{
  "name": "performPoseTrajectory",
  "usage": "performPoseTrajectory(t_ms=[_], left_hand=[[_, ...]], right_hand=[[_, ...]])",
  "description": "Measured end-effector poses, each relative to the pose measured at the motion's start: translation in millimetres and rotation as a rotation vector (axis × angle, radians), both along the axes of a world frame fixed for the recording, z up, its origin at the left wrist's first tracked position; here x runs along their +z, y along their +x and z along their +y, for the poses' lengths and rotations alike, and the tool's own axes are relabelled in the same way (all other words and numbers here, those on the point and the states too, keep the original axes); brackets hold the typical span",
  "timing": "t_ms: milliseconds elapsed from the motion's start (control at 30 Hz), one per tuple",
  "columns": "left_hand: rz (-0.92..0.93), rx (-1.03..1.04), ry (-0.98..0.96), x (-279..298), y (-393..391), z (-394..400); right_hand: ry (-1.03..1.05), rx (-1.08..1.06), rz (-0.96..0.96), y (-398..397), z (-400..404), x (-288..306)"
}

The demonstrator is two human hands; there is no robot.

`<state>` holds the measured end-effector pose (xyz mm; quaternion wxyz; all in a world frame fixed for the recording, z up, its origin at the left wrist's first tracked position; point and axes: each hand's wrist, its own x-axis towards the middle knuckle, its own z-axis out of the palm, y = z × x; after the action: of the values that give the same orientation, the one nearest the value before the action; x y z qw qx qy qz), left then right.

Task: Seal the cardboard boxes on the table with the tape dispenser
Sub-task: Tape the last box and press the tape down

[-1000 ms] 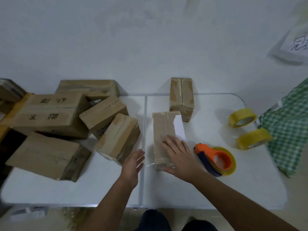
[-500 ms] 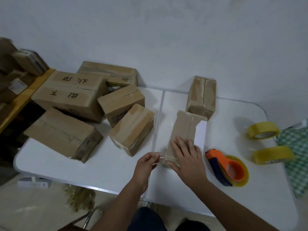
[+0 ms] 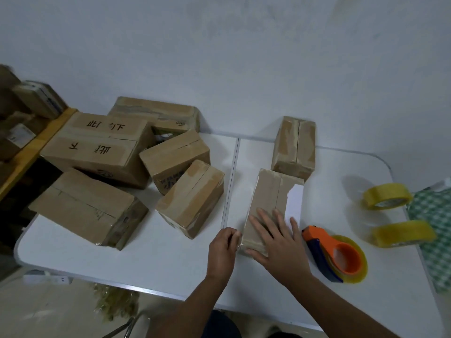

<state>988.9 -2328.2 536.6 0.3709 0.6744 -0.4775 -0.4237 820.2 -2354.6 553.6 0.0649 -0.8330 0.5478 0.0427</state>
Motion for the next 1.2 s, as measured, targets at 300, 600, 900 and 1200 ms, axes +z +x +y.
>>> performPoseTrajectory(t_ms=[300,600,900,1200], left_hand=[[-0.102,-0.127,0.105,-14,2,-16],[-0.039,-0.1,0.245,2,35,-15],[-0.244,-0.583,-0.001,26,35,0],[-0.599,-0.945,-0.089,29,49,-53]], right_hand=[[-0.018,-0.01,0.009,1,-2,-4],[-0.012,-0.016,-0.011,1,-3,-7],[-0.013,-0.006,-0.005,4,-3,-2],[-0.014,0.01,0.019,2,-3,4]])
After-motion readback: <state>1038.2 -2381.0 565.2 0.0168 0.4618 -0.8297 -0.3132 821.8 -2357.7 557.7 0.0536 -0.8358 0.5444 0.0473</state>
